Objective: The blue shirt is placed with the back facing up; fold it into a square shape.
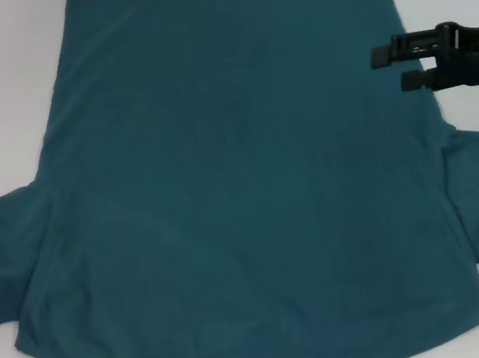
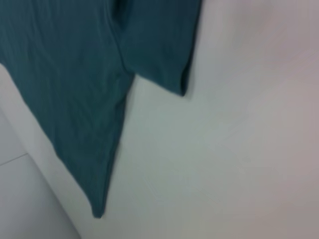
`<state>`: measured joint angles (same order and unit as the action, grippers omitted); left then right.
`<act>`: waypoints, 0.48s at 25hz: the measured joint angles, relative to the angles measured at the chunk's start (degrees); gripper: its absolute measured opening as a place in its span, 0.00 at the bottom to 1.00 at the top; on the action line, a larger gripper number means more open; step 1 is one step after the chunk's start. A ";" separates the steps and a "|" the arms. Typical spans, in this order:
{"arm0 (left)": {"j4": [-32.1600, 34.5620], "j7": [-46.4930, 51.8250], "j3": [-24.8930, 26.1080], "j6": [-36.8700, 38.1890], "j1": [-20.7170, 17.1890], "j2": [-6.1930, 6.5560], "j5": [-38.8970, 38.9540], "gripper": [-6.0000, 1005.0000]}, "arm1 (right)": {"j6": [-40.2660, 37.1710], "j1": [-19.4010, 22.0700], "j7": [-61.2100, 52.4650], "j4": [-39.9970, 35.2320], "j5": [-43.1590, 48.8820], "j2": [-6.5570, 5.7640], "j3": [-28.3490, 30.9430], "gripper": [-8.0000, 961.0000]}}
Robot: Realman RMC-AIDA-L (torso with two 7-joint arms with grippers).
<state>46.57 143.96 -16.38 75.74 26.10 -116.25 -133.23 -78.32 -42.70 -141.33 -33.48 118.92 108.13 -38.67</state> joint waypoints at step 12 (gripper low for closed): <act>-0.65 -0.07 0.34 -2.22 -0.97 -0.19 -0.18 0.92 | -0.17 0.44 0.00 0.16 0.00 0.15 0.00 0.92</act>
<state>45.92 143.89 -16.04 73.53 25.13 -116.44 -133.41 -78.48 -42.27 -141.33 -33.32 118.92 108.28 -38.67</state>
